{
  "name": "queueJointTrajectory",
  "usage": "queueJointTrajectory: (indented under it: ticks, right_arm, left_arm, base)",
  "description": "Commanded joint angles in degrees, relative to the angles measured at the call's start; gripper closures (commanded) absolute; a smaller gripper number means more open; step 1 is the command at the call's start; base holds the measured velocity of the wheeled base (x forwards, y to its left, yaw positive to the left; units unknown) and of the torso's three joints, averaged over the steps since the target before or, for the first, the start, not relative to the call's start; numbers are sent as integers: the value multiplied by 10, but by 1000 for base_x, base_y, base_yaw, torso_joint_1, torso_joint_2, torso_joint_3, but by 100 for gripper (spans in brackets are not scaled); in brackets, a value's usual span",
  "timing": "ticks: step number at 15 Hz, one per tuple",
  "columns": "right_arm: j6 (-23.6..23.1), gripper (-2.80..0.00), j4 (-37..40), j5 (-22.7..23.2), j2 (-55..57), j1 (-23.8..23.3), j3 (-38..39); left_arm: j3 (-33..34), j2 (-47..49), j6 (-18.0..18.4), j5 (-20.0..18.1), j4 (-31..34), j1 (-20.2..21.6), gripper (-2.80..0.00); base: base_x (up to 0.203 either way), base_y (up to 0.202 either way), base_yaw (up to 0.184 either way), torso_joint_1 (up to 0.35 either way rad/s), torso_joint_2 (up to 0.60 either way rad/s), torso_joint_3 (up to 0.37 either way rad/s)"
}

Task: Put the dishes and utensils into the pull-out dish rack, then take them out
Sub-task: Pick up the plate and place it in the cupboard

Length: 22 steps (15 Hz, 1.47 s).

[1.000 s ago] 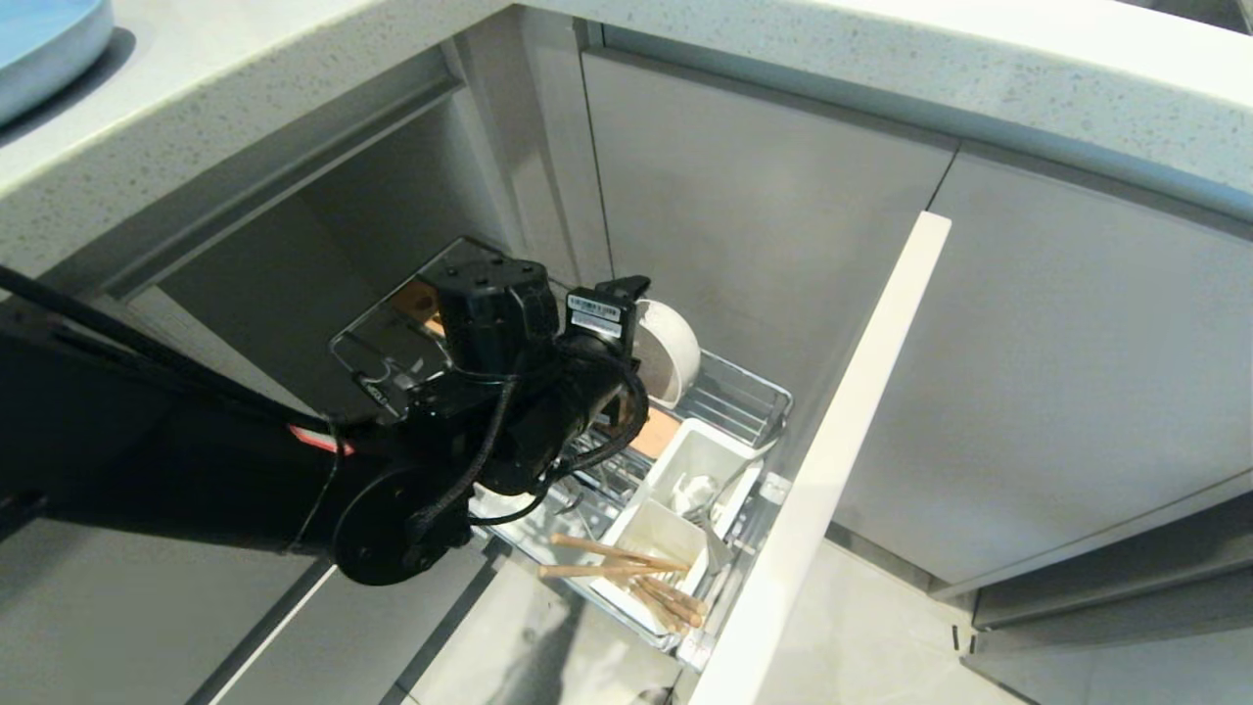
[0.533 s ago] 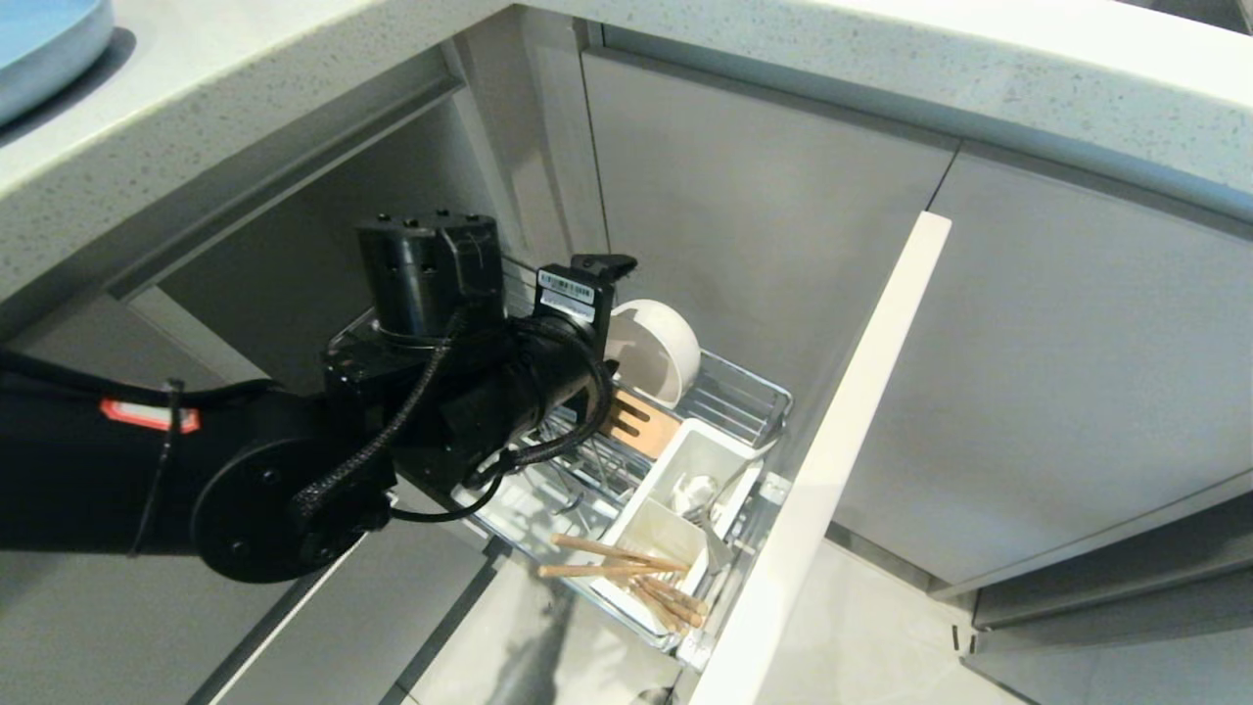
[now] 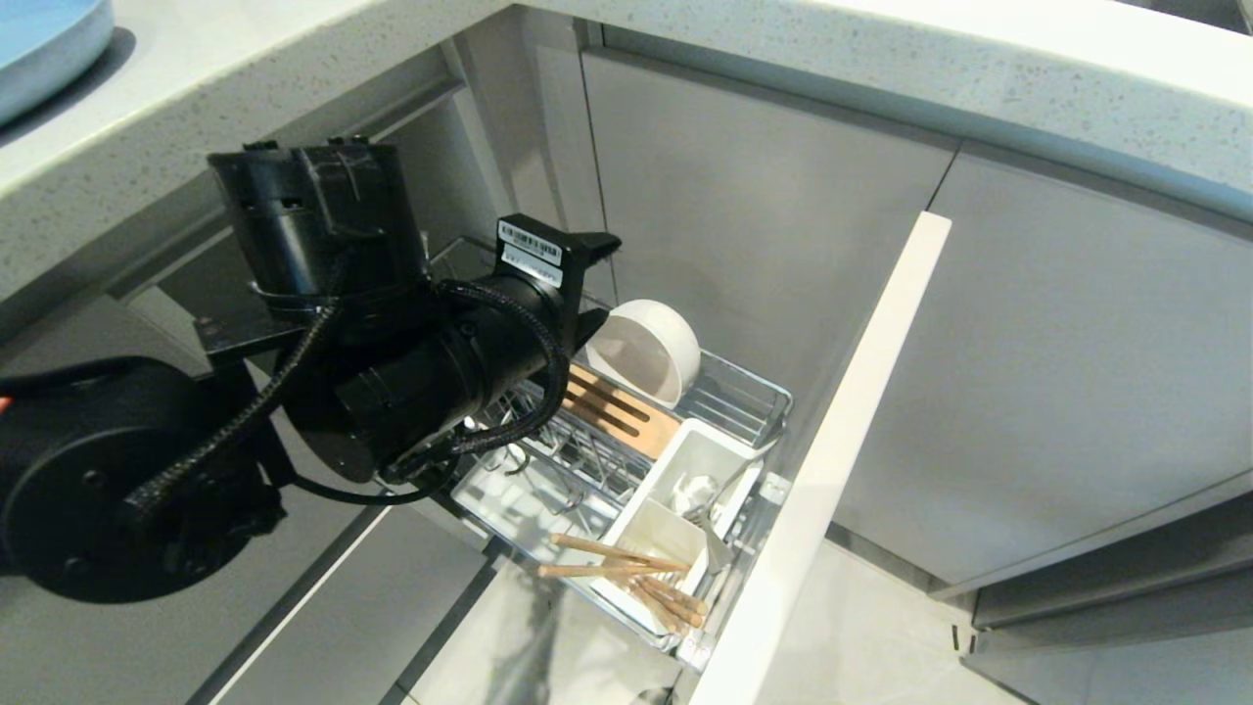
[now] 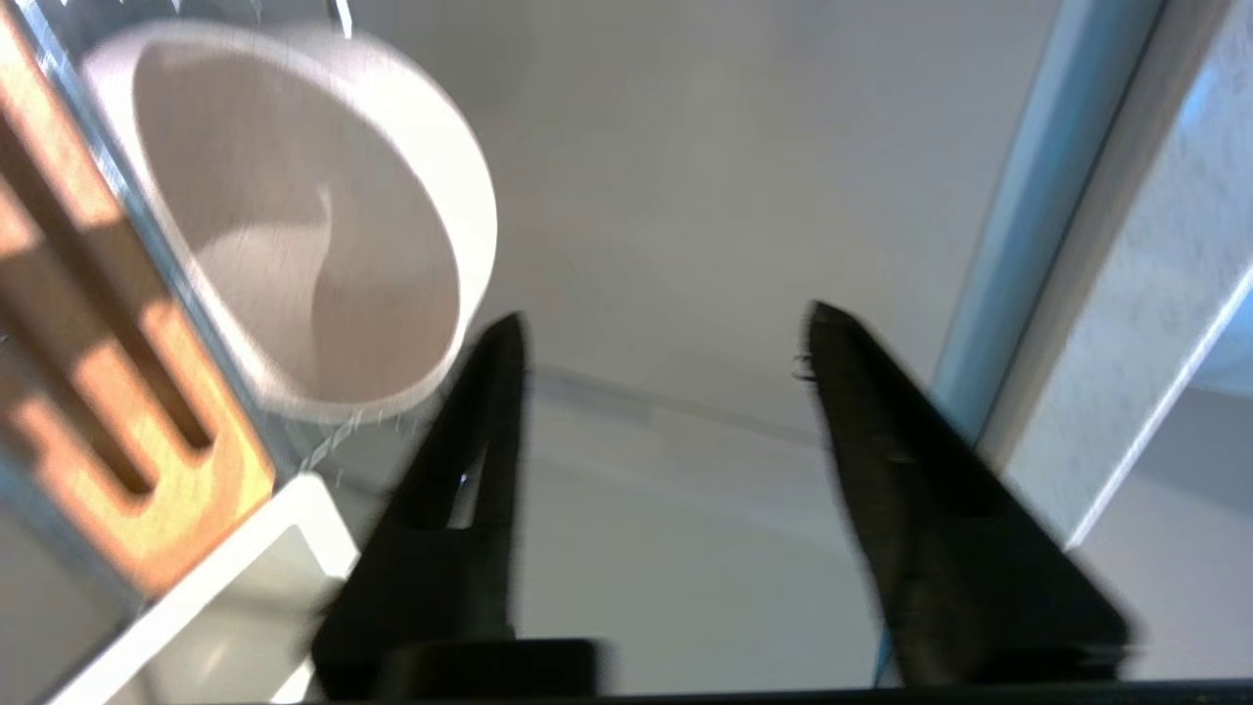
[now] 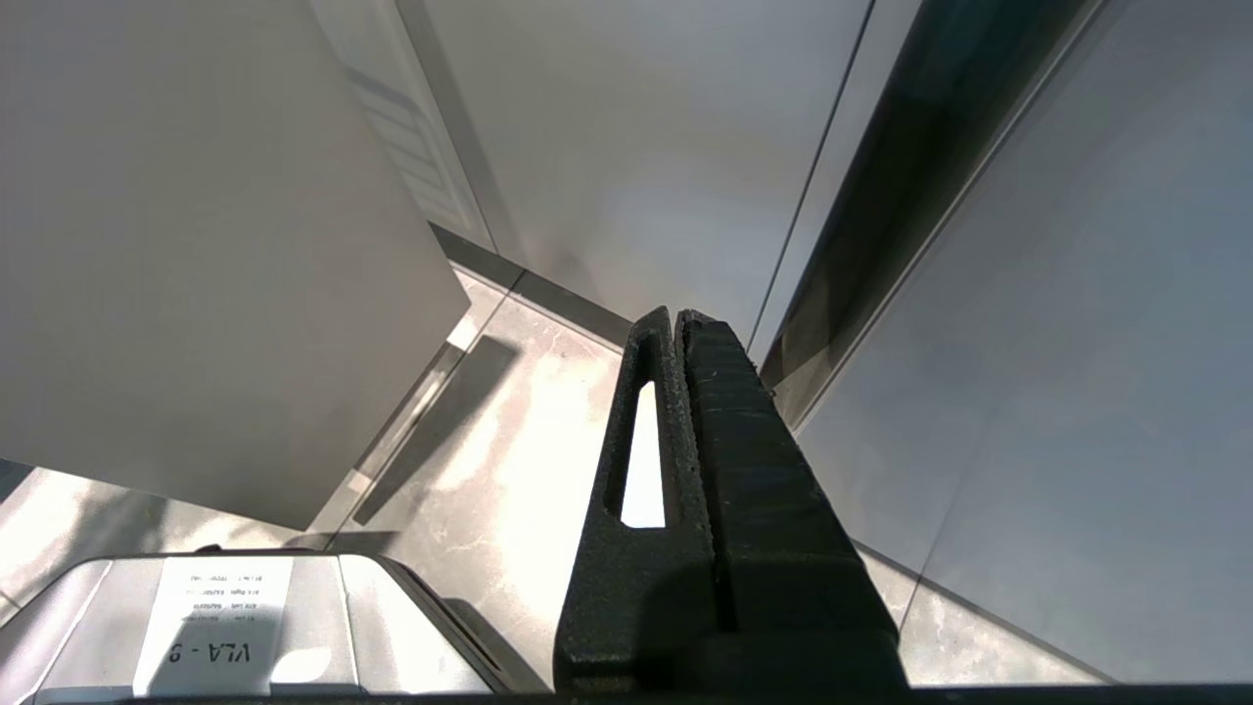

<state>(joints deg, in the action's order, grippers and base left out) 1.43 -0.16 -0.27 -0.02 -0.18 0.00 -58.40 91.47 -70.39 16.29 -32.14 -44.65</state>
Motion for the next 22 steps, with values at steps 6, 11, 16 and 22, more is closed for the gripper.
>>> queueJointTrajectory:
  ticks: [6,11,16,22]
  right_arm:
    - [0,0,0,0,-2,0,1]
    - [0,0,0,0,-2,0,1]
    - [1,0,0,0,-2,0,1]
    - [0,0,0,0,-2,0,1]
  left_arm:
    - [-20,-81,77,8,33,-23,0]
    - [-53,-170,191,34,36,-26,0]
    - [-56,-299,286,-23,36,-2,0]
    - [-69,-337,549,-60,120,141,0]
  base:
    - [0,0,0,0,0,0]
    - [0,0,0,0,0,0]
    - [0,0,0,0,0,0]
    - [0,0,0,0,0,0]
